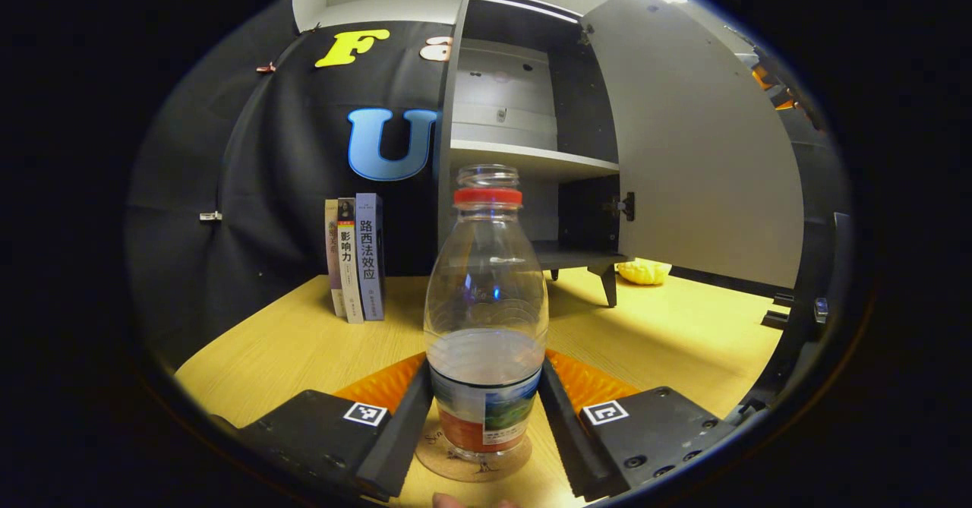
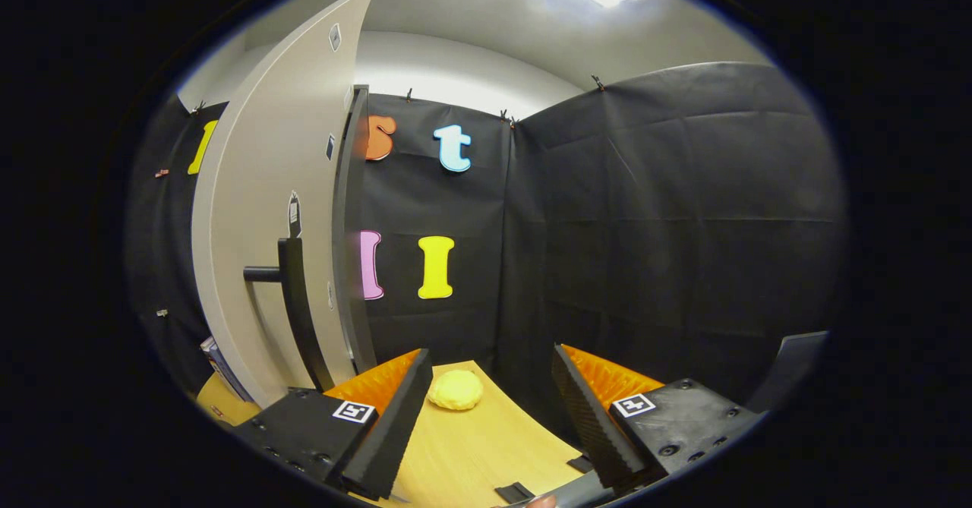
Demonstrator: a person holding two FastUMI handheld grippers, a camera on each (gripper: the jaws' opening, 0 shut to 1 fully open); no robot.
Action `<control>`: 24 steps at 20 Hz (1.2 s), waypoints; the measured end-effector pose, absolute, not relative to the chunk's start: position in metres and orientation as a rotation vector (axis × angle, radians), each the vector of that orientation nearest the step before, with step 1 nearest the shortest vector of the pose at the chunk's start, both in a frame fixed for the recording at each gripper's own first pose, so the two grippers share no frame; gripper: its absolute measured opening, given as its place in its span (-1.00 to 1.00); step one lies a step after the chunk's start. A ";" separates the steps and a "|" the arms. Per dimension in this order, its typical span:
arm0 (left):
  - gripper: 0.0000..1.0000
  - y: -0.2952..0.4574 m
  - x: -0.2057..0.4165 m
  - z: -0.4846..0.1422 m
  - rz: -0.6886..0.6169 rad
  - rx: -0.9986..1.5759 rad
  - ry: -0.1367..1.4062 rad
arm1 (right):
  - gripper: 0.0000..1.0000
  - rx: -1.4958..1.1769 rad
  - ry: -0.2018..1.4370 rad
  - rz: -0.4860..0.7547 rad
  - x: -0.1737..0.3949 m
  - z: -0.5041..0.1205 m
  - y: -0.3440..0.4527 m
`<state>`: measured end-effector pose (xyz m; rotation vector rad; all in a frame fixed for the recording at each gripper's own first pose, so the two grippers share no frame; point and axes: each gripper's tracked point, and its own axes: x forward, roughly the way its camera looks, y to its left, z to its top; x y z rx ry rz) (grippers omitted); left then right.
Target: Open the cabinet door with the right hand, grasp the bottle in the cabinet with the left hand and place it on the coaster, then close the cabinet door with the right hand.
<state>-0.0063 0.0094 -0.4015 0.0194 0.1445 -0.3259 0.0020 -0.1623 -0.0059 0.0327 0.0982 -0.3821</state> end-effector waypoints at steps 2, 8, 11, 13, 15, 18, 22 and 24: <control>0.60 0.015 -0.007 -0.402 -0.306 0.007 0.159 | 0.94 0.034 0.104 -0.382 0.000 -0.008 -0.162; 0.95 0.021 -0.015 -0.399 -0.277 0.012 0.191 | 0.95 0.059 0.099 -0.359 0.004 -0.009 -0.159; 0.96 0.024 -0.030 -0.389 -0.260 0.019 0.210 | 0.95 0.067 0.090 -0.347 0.008 -0.009 -0.158; 0.96 0.022 -0.044 -0.376 -0.260 0.020 0.211 | 0.95 0.080 0.089 -0.344 0.011 -0.011 -0.160; 0.95 0.022 -0.056 -0.357 -0.243 0.027 0.203 | 0.95 0.086 0.089 -0.347 0.014 -0.013 -0.163; 0.95 0.024 -0.071 -0.316 -0.188 0.029 0.182 | 0.95 0.081 0.089 -0.336 0.020 -0.013 -0.163; 0.94 0.022 -0.077 -0.242 -0.092 -0.016 0.153 | 0.95 0.107 0.106 -0.293 0.032 -0.015 -0.157; 0.94 0.015 -0.071 -0.200 -0.072 -0.022 0.126 | 0.95 0.106 0.094 -0.286 0.035 -0.013 -0.158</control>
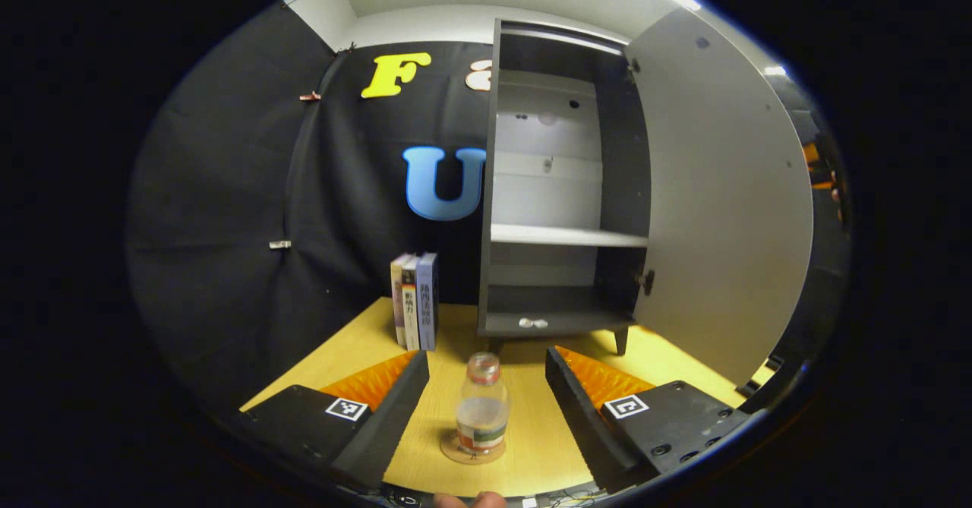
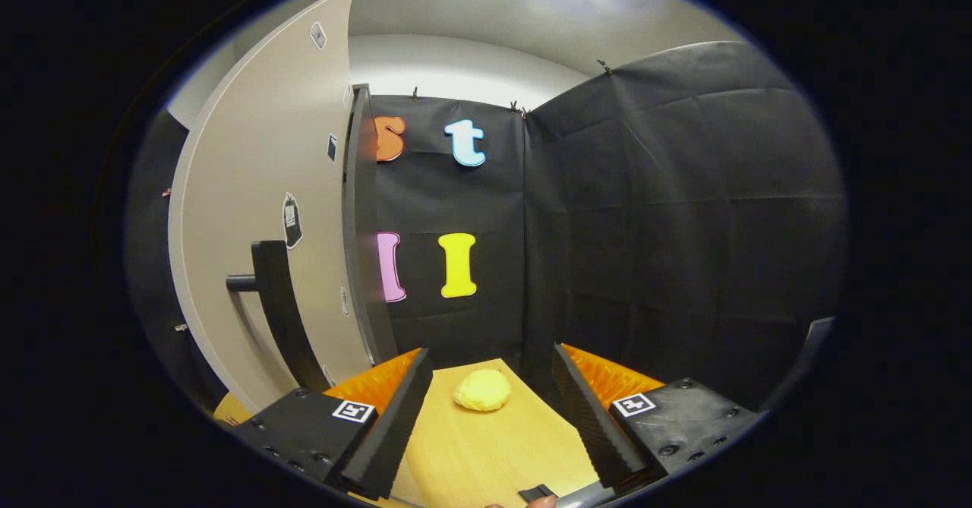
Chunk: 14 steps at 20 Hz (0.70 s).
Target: Open the cabinet door with the right hand, grasp the bottle in the cabinet with the left hand and place it on the coaster, then close the cabinet door with the right hand.
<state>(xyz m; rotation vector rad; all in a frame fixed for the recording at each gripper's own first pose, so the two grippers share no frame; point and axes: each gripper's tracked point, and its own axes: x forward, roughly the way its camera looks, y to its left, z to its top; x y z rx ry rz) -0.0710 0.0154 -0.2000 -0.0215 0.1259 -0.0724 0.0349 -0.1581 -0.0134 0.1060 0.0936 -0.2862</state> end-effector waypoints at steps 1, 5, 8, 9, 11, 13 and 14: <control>0.94 0.012 -0.066 -0.181 -0.066 -0.021 0.117 | 0.95 0.097 0.087 -0.286 0.036 -0.012 -0.160; 0.94 0.003 -0.042 -0.117 -0.073 -0.004 0.106 | 0.95 0.110 0.081 -0.255 0.037 -0.008 -0.152; 0.94 0.002 -0.032 -0.073 -0.066 -0.030 0.092 | 0.95 0.084 0.085 -0.228 0.034 -0.007 -0.142; 0.94 0.005 -0.030 -0.066 -0.057 -0.032 0.101 | 0.95 0.075 0.078 -0.225 0.032 -0.005 -0.141; 0.94 0.008 -0.028 -0.050 -0.054 -0.029 0.091 | 0.95 0.094 0.073 -0.206 0.030 -0.002 -0.131; 0.94 0.013 -0.030 -0.040 -0.052 -0.031 0.074 | 0.95 0.103 0.078 -0.198 0.027 -0.001 -0.125; 0.94 0.015 -0.031 -0.038 -0.051 -0.036 0.074 | 0.95 0.100 0.075 -0.200 0.029 -0.001 -0.127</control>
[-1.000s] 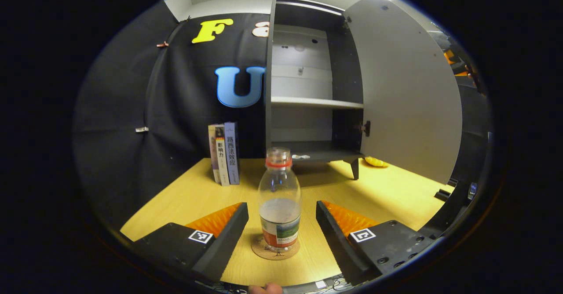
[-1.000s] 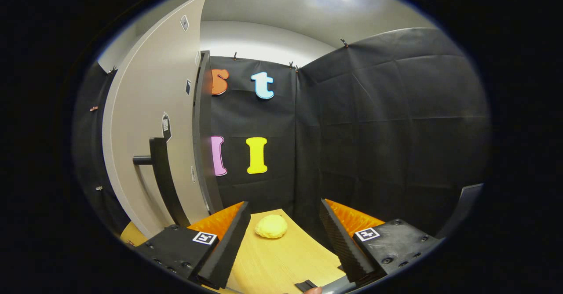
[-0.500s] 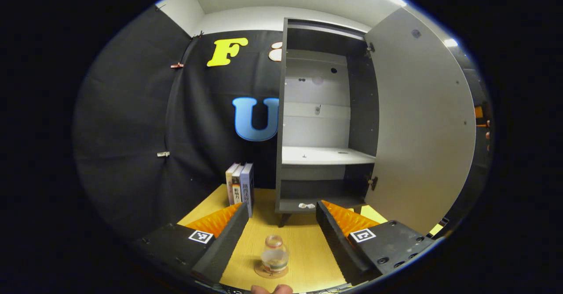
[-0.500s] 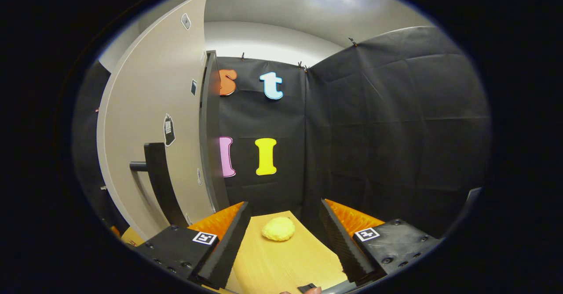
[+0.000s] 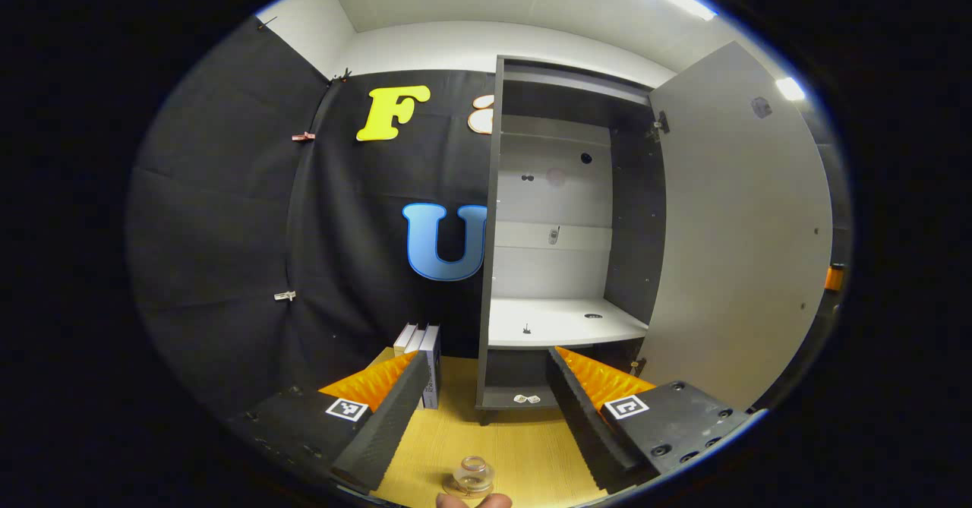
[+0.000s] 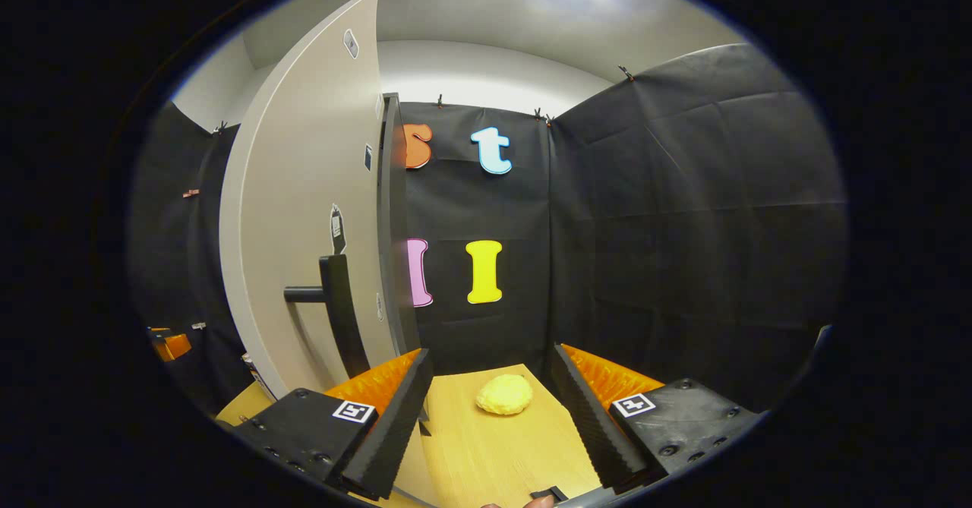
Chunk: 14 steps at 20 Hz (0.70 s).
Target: Open the cabinet door with the right hand, grasp the bottle in the cabinet with the left hand and place it on the coaster, then close the cabinet door with the right hand.
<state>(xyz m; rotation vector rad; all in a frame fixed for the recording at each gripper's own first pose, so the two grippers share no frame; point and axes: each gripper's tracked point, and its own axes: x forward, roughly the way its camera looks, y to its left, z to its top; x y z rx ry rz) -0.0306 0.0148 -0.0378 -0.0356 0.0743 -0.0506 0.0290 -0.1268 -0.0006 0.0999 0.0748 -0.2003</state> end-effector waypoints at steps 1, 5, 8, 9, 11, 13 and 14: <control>0.94 0.018 -0.032 -0.035 -0.050 -0.041 0.073 | 0.93 0.102 0.074 -0.203 0.026 0.002 -0.126; 0.94 0.029 -0.035 -0.035 -0.036 -0.044 0.081 | 0.93 0.129 0.086 -0.218 0.027 -0.001 -0.125; 0.91 0.031 -0.037 -0.033 -0.038 -0.041 0.077 | 0.95 0.140 0.084 -0.213 0.027 -0.001 -0.120; 0.89 0.030 -0.037 -0.032 -0.041 -0.038 0.075 | 0.92 0.141 0.091 -0.215 0.027 -0.002 -0.121; 0.89 0.030 -0.037 -0.030 -0.040 -0.030 0.067 | 0.94 0.156 0.094 -0.222 0.026 -0.003 -0.119; 0.89 0.026 -0.035 -0.030 -0.049 -0.023 0.065 | 0.94 0.181 0.098 -0.217 0.027 -0.005 -0.115; 0.89 0.025 -0.035 -0.031 -0.052 -0.019 0.068 | 0.94 0.193 0.100 -0.210 0.027 -0.006 -0.110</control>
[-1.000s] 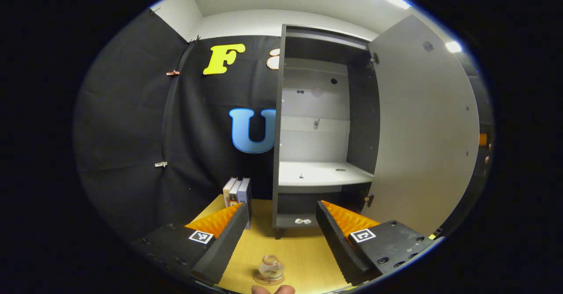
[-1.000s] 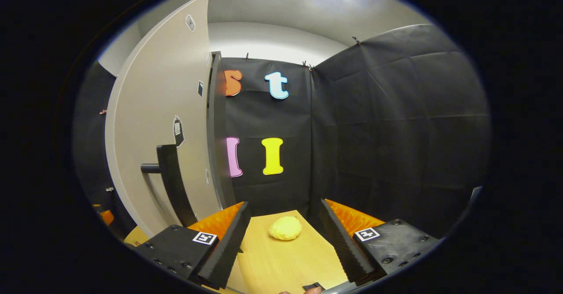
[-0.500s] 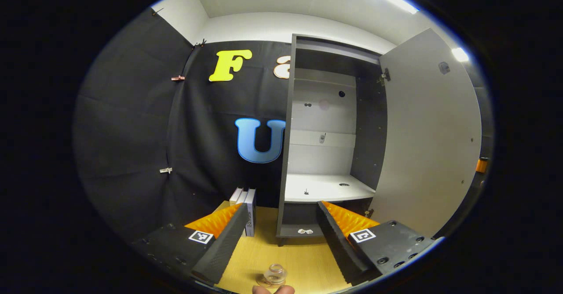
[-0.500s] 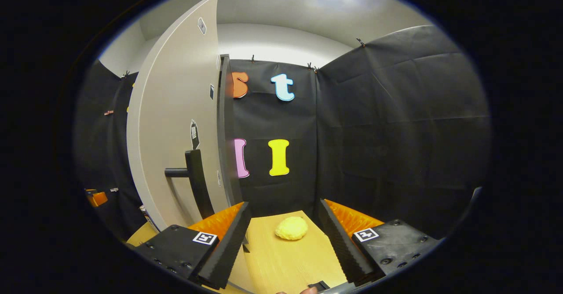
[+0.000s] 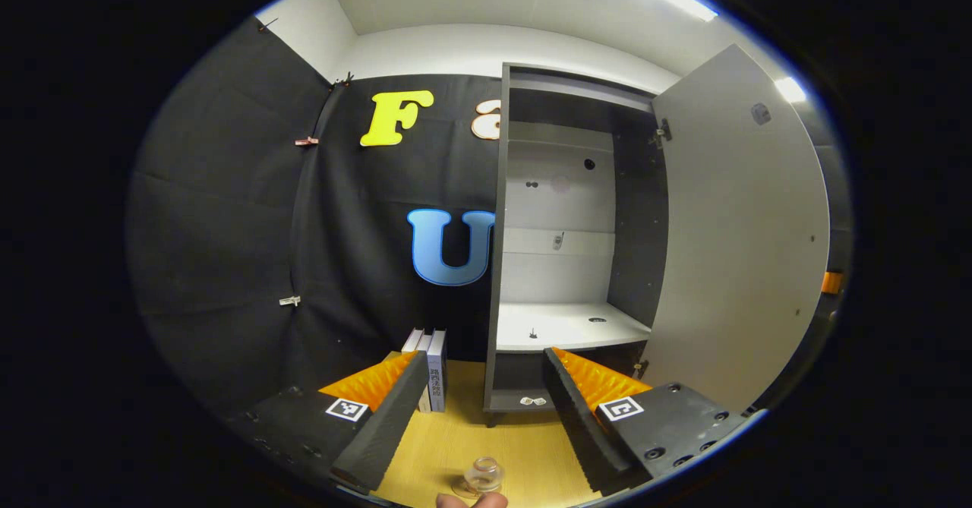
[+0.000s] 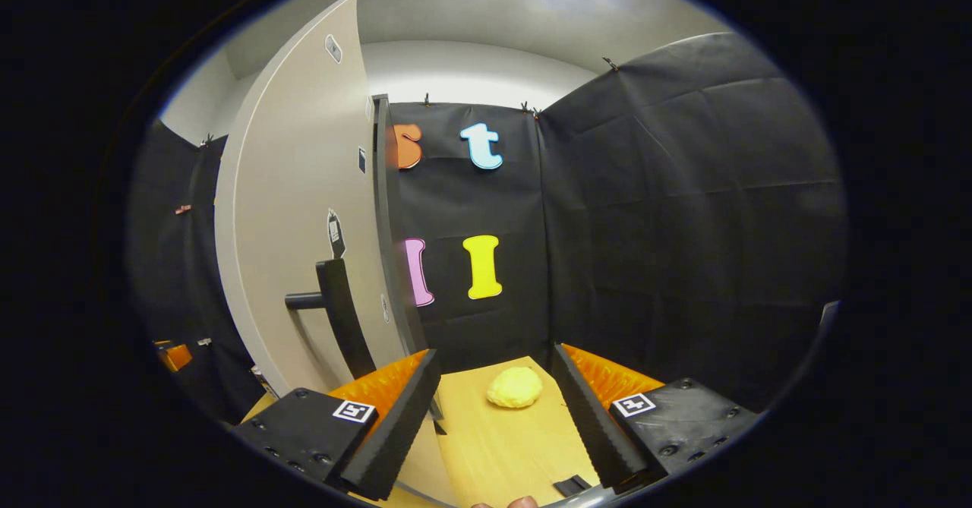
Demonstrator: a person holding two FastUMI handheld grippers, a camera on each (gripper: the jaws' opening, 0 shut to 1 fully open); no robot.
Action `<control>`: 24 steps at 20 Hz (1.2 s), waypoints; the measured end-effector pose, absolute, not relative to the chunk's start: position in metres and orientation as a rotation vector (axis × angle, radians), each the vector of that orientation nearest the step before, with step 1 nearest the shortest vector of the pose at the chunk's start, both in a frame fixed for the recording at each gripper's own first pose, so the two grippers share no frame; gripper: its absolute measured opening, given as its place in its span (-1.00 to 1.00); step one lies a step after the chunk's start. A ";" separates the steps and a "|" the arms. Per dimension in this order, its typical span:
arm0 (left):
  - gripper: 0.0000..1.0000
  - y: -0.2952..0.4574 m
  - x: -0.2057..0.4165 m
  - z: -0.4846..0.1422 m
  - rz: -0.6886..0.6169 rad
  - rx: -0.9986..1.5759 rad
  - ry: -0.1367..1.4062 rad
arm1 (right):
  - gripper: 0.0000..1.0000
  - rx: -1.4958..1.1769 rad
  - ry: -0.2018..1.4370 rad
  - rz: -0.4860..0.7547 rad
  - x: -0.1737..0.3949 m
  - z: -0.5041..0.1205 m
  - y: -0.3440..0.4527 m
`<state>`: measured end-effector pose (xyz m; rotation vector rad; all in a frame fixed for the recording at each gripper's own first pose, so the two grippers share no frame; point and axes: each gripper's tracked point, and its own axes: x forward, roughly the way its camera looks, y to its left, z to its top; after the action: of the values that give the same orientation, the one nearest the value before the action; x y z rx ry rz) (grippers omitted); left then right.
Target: Open the cabinet door with the right hand, grasp the bottle in the cabinet with the left hand and place it on the coaster, then close the cabinet door with the right hand.
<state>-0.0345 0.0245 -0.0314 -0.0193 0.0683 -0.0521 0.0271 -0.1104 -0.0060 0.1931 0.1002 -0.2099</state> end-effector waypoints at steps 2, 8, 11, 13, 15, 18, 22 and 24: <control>0.89 0.021 -0.034 -0.032 -0.061 -0.016 0.069 | 0.95 0.208 0.103 -0.196 0.024 -0.006 -0.101; 0.89 0.021 -0.030 -0.033 -0.064 -0.011 0.070 | 0.94 0.230 0.110 -0.122 0.021 -0.007 -0.061; 0.89 0.024 -0.030 -0.034 -0.057 -0.010 0.067 | 0.95 0.251 0.116 -0.061 0.026 -0.007 -0.033; 0.89 0.027 -0.029 -0.032 -0.051 -0.011 0.063 | 0.95 0.270 0.121 -0.015 0.030 -0.008 -0.012; 0.89 0.030 -0.030 -0.032 -0.046 -0.010 0.062 | 0.95 0.278 0.125 0.027 0.036 -0.009 0.008; 0.89 0.033 -0.030 -0.031 -0.040 -0.009 0.059 | 0.95 0.261 0.123 0.079 0.040 -0.008 0.038; 0.89 0.039 -0.028 -0.031 -0.029 -0.008 0.058 | 0.95 0.255 0.125 0.138 0.049 -0.010 0.070; 0.89 0.039 -0.028 -0.031 -0.027 -0.006 0.059 | 0.95 0.261 0.127 0.169 0.056 -0.011 0.086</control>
<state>-0.0276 0.0394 -0.0305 -0.0061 0.0590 -0.0272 0.0555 0.0862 -0.0112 0.2611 0.1270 0.1693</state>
